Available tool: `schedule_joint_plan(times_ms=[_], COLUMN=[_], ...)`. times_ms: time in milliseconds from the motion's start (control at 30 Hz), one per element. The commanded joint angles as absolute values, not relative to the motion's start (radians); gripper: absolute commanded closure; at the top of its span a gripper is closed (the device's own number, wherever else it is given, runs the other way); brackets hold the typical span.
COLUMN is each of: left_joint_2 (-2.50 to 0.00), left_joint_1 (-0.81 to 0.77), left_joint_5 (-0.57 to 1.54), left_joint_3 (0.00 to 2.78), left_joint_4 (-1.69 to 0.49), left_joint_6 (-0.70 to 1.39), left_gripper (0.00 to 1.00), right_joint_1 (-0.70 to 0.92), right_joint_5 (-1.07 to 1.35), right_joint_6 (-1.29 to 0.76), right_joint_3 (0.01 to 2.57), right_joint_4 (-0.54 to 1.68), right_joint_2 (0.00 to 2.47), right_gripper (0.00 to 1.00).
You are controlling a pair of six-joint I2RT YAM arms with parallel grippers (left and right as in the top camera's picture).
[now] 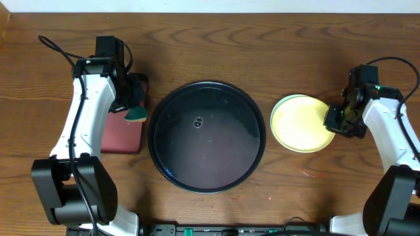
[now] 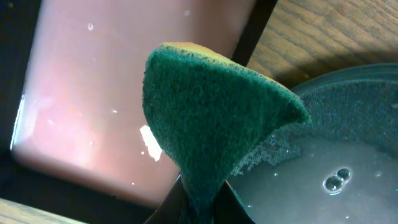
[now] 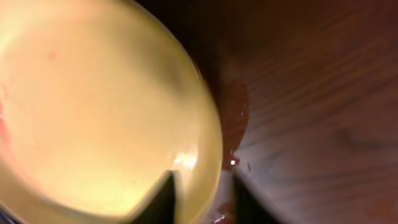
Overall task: Clean dirty plates on tray and stack at the side
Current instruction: 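Lift the yellow plate with the right gripper and stack it on the green plates, then release the sponge onto the pink tray with the left gripper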
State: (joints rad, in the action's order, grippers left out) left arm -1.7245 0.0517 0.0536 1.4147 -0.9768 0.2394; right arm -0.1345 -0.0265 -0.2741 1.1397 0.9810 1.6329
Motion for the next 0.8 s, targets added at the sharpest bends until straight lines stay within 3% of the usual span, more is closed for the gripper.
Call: schedule_joint_plan(times_ms=[0,133,533,767], left_joint_2=[-1.73,-1.73,-1.747,-1.816], left_joint_1=[0.067,0.106,0.176,0.178], left_joint_5=[0.059,0.059,0.059,0.059], left_joint_3=[1.414,1.414,1.385,1.34], left_joint_4=[-0.975,-0.961,-0.9,-0.813], left_joint_6=[0.21,0.205,-0.119,-0.154], left_gripper=[0.93,0.93,0.92,0.93], right_joint_1=[-0.142,-0.141,-0.018,0.026], right_joint_5=[0.023,0.152,0.169,0.155], right_joint_6=[-0.235,-0.201,-0.15,-0.14], right_joint_3=[1.144,1.187,1.476,1.478], right_joint_4=[0.945,0.937,1.047,1.052], right_joint_2=[1.618,1.618,1.617,1.618], right_gripper=[0.55,0.32,0.15,0.01])
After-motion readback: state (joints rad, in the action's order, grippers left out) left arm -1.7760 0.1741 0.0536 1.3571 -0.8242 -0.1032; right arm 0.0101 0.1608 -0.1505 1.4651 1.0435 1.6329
